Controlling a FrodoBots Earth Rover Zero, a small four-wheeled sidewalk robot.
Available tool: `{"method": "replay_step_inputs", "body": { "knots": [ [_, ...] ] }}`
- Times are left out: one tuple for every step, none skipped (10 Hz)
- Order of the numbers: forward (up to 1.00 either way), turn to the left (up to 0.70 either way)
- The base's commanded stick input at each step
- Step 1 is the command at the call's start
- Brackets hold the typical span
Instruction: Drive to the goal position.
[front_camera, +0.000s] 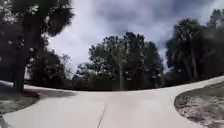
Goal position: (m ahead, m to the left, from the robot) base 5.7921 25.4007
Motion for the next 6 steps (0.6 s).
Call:
{"method": "replay_step_inputs", "body": {
  "knots": [
    [0.85,0.34],
    [0.85,0.17],
    [0.85,0.03],
    [0.85,0.0],
    [0.85,0.0],
    [0.85,0.0]
  ]
}}
